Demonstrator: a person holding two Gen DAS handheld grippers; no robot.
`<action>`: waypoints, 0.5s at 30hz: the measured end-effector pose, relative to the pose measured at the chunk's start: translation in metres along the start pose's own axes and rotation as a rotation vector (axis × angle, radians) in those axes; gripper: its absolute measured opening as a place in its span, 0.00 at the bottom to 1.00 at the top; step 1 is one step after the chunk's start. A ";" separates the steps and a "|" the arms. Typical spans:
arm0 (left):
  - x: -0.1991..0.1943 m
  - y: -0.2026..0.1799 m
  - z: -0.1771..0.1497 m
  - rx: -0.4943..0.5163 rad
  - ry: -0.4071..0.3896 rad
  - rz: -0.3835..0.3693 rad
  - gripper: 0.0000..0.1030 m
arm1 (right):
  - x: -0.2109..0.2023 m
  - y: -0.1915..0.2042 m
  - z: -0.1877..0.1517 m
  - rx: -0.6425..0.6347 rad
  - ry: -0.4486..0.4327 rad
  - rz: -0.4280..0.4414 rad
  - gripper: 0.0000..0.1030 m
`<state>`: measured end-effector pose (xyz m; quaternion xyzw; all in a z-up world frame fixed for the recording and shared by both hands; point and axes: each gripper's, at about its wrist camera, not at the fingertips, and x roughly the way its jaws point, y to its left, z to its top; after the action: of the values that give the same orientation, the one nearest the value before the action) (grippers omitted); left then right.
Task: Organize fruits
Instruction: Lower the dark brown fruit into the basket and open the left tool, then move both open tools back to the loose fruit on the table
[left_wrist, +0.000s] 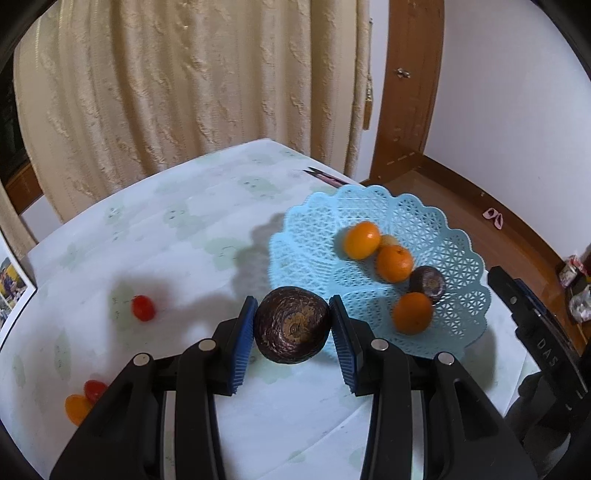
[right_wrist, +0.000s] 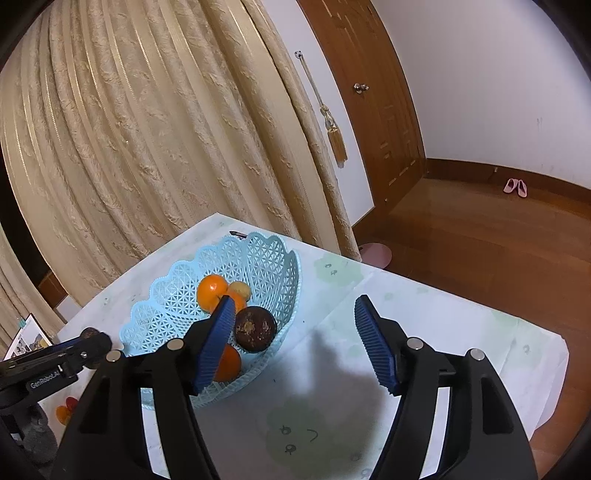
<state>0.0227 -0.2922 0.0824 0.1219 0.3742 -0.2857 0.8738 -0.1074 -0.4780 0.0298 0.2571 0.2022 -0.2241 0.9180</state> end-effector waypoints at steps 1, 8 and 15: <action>0.002 -0.004 0.001 0.006 0.001 -0.005 0.39 | 0.001 0.000 0.000 0.002 0.003 0.001 0.67; 0.011 -0.019 0.003 0.032 0.010 -0.037 0.39 | 0.001 -0.002 -0.001 0.007 0.006 0.006 0.67; 0.008 -0.021 0.003 0.038 -0.008 -0.033 0.52 | 0.000 0.000 -0.002 0.002 0.006 0.006 0.67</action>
<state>0.0169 -0.3139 0.0789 0.1313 0.3670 -0.3078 0.8680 -0.1080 -0.4768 0.0285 0.2594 0.2041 -0.2206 0.9178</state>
